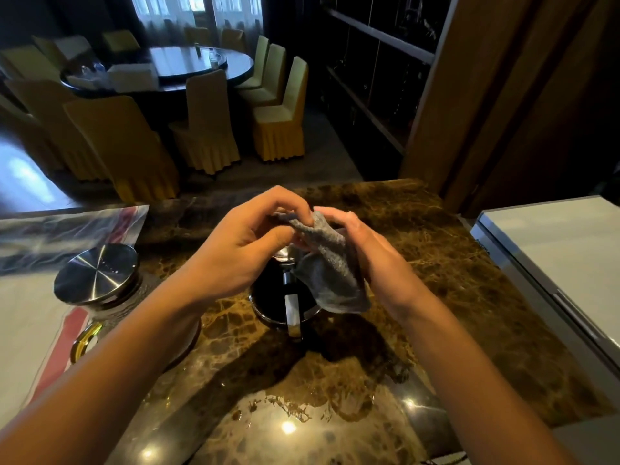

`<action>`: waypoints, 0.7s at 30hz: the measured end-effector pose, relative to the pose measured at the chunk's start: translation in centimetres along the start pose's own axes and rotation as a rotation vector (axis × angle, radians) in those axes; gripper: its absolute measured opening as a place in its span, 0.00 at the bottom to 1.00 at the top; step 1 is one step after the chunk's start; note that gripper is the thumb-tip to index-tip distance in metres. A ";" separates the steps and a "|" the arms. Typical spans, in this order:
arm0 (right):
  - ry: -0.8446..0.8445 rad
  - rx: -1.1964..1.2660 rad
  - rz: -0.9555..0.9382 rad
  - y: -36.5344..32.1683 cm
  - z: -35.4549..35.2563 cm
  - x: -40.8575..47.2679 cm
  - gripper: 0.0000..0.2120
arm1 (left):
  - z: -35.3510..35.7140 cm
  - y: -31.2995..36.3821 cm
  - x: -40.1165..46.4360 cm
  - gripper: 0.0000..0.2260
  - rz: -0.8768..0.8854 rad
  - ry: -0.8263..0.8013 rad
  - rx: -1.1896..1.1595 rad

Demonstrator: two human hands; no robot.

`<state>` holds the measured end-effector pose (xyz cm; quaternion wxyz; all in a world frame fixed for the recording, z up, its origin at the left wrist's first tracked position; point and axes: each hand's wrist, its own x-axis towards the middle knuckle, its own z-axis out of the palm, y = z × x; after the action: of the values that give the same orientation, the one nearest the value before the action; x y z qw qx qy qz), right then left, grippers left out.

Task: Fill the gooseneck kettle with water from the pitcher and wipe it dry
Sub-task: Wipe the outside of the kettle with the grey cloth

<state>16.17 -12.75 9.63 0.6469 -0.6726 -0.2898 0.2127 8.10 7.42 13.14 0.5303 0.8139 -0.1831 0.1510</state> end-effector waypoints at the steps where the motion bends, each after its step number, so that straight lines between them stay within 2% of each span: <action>1: 0.008 -0.034 0.001 0.1 0.1 -0.1 0.22 | -0.1 0.0 -0.1 0.09 -0.002 0.011 -0.045; 3: -0.023 -0.105 0.033 0.1 0.3 -0.3 0.20 | -0.2 0.0 -0.5 0.08 -0.016 0.017 -0.103; 5: -0.132 -0.116 0.116 -0.2 0.5 -0.7 0.14 | -0.2 -0.3 -0.9 0.11 -0.036 0.012 -0.109; 8: -0.252 -0.229 0.113 -0.1 0.6 -1.1 0.10 | -0.3 -0.4 -1.5 0.15 -0.095 0.029 -0.148; 16: 0.037 -0.287 -0.184 -0.6 0.4 -2.5 0.06 | -0.5 -0.4 -2.0 0.15 -0.233 0.098 -0.229; 19: 0.095 -0.256 -0.188 -1.7 -0.3 -3.2 0.08 | -0.3 -0.6 -2.0 0.13 -0.295 0.064 -0.222; 21: 0.137 -0.231 -0.184 -2.3 -0.9 -3.8 0.06 | -0.1 -0.9 -1.9 0.07 -0.288 0.036 -0.124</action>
<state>13.72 -15.93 11.64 0.6002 -0.7260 -0.3279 0.0715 6.79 8.15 11.62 0.5990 0.7945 -0.0638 0.0764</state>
